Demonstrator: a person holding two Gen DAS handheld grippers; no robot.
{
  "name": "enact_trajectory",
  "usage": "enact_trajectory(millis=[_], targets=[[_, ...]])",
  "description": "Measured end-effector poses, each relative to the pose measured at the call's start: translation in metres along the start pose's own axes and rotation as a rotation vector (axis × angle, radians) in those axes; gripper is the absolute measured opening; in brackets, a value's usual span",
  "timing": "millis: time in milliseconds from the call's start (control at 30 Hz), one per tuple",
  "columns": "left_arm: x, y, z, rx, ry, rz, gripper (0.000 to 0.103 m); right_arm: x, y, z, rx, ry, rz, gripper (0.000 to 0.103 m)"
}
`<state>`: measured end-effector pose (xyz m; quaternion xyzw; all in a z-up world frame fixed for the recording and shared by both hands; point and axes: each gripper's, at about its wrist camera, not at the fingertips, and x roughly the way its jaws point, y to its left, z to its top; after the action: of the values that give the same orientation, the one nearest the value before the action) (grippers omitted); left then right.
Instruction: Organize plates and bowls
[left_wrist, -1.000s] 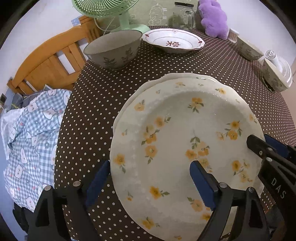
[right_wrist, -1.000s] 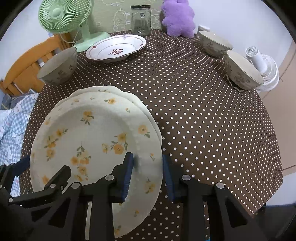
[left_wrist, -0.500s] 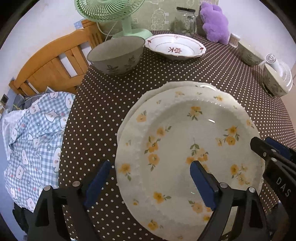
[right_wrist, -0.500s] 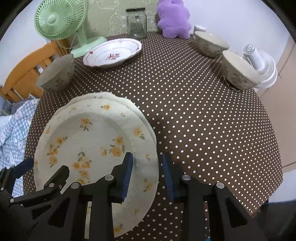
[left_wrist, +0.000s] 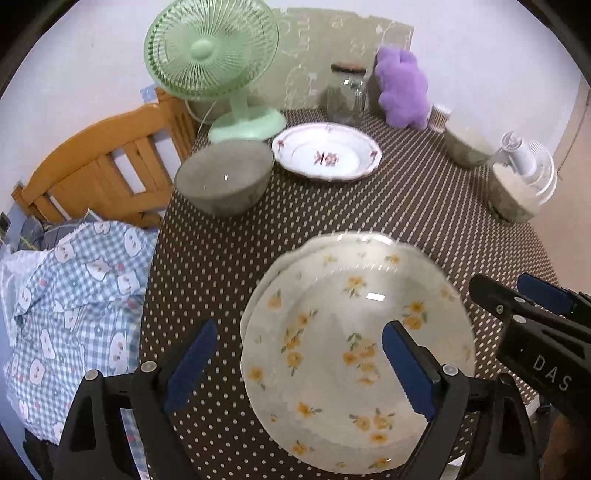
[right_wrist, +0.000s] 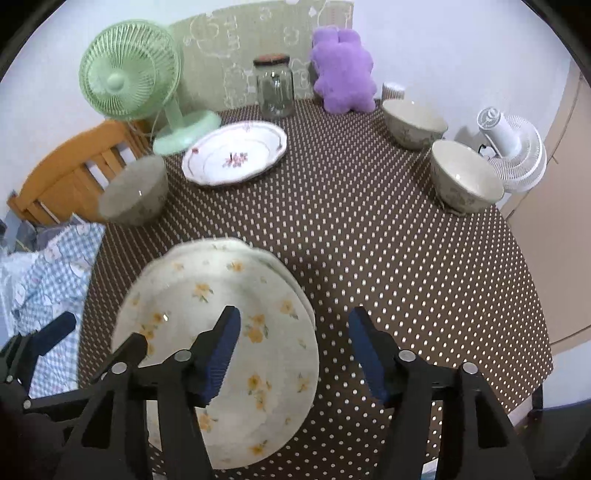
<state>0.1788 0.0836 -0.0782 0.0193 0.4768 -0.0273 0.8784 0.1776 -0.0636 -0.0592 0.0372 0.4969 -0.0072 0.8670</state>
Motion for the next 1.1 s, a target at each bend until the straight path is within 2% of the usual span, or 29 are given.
enact_trajectory(millis=[133, 367, 600, 833, 1100], targets=[[-0.012, -0.001, 0.014, -0.009, -0.042, -0.006, 0.099, -0.014, 0.0, 0.015, 0.006, -0.05, 0.003, 0.074], [-0.018, -0.01, 0.037, -0.027, -0.086, -0.014, 0.1, -0.022, -0.004, 0.043, -0.008, -0.103, 0.033, 0.074], [-0.017, -0.019, 0.059, -0.08, -0.108, 0.027, 0.1, -0.016, -0.007, 0.074, -0.061, -0.139, 0.073, 0.074], [-0.006, -0.032, 0.08, -0.141, -0.125, 0.082, 0.1, 0.002, -0.015, 0.108, -0.123, -0.157, 0.12, 0.074], [0.028, -0.048, 0.107, -0.226, -0.116, 0.152, 0.097, 0.04, -0.029, 0.146, -0.168, -0.152, 0.174, 0.074]])
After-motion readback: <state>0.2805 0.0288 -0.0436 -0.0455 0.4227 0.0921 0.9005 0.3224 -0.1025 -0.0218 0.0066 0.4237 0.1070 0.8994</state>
